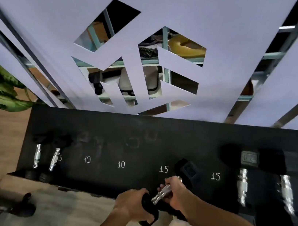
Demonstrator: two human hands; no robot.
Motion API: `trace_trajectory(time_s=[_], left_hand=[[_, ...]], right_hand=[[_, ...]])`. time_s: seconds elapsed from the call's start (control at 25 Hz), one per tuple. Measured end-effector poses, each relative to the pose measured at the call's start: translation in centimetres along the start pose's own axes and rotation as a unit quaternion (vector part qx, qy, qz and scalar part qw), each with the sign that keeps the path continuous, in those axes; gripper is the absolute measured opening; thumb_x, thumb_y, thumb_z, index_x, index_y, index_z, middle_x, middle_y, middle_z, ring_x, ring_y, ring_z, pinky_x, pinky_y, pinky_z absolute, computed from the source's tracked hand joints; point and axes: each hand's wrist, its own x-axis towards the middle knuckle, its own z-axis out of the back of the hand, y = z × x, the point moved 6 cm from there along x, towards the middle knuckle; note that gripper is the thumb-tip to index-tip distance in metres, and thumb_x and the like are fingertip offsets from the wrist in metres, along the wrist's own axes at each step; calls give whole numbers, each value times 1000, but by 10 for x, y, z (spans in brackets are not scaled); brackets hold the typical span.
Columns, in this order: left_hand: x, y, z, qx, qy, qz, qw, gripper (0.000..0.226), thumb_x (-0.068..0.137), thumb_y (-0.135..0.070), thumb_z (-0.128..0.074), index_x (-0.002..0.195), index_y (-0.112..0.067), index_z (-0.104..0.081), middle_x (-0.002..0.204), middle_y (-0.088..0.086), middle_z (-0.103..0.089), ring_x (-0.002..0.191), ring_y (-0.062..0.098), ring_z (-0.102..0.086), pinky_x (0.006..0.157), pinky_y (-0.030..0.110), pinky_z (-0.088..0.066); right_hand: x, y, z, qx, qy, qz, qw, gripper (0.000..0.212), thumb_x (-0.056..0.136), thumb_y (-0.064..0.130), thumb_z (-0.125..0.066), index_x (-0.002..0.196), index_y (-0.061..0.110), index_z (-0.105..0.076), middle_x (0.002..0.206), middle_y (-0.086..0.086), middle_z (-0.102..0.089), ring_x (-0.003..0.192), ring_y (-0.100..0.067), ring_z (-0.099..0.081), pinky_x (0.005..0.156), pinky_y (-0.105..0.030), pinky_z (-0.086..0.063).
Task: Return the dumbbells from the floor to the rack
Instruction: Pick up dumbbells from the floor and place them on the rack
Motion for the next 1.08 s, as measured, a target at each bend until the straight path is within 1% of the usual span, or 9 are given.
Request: trace_trajectory(time_s=[0.12, 0.28, 0.44, 0.56, 0.64, 0.72, 0.88, 0.96, 1.08], left_hand=[[30, 22, 31, -7, -9, 3, 1000, 79, 38, -69, -61, 112, -44, -50, 99, -14, -63, 101, 15, -58, 85, 34, -52], [59, 63, 59, -8, 2, -1, 1000, 87, 37, -73, -62, 118, -44, -49, 108, -11, -65, 107, 16, -57, 85, 34, -50], [90, 125, 80, -9, 14, -27, 1000, 83, 40, -72, -63, 116, -40, -51, 108, -10, -65, 106, 18, -58, 84, 35, -51], [109, 175, 91, -28, 23, -42, 998, 81, 39, -69, -66, 112, -40, -48, 105, -10, -64, 104, 18, -56, 83, 36, -51], [116, 211, 95, -45, 36, -41, 997, 79, 37, -67, -70, 107, -39, -45, 103, -10, -62, 101, 18, -56, 81, 37, -51], [116, 247, 95, -56, 47, -29, 997, 83, 36, -66, -73, 107, -36, -44, 102, -9, -62, 98, 17, -60, 82, 37, -53], [114, 314, 77, -103, 44, 30, 993, 91, 34, -68, -76, 114, -34, -46, 105, -10, -65, 99, 17, -67, 83, 34, -56], [120, 339, 67, -123, 51, 59, 989, 95, 35, -70, -73, 117, -31, -43, 106, -10, -64, 101, 18, -67, 84, 36, -55], [129, 364, 56, -154, 69, 97, 981, 97, 35, -69, -69, 119, -32, -41, 103, -14, -62, 101, 16, -65, 89, 38, -51]], right_hand=[[19, 33, -43, -38, -22, -2, 999, 13, 96, 10, -55, 87, 0, -58, 77, -15, -61, 70, -29, -61, 61, -39, -50], [37, 50, -100, -65, -32, -3, 997, 12, 94, 11, -57, 89, 1, -60, 77, -14, -64, 70, -28, -64, 62, -38, -53], [63, 47, -159, -65, -60, 0, 996, 14, 91, 11, -58, 80, 2, -60, 72, -13, -64, 69, -28, -63, 77, -42, -55], [78, 37, -205, -43, -76, 13, 996, 12, 91, 9, -57, 81, 1, -58, 69, -13, -62, 64, -27, -61, 67, -38, -54], [89, 23, -239, -42, -85, 14, 995, 9, 91, 8, -57, 85, 2, -58, 69, -13, -61, 65, -28, -61, 67, -39, -52], [96, 7, -273, -65, -96, 14, 993, 7, 91, 8, -58, 88, 3, -60, 71, -13, -62, 68, -28, -63, 69, -40, -52], [111, -22, -341, -141, -123, 30, 982, 4, 87, 5, -65, 88, 2, -65, 67, -13, -63, 59, -25, -62, 59, -35, -53], [124, -31, -370, -193, -122, 42, 973, 5, 88, 9, -66, 88, 4, -65, 69, -10, -64, 60, -22, -63, 62, -35, -53], [143, -39, -398, -247, -114, 47, 961, 14, 90, 14, -66, 102, 6, -65, 75, -8, -66, 68, -21, -64, 70, -37, -56]])
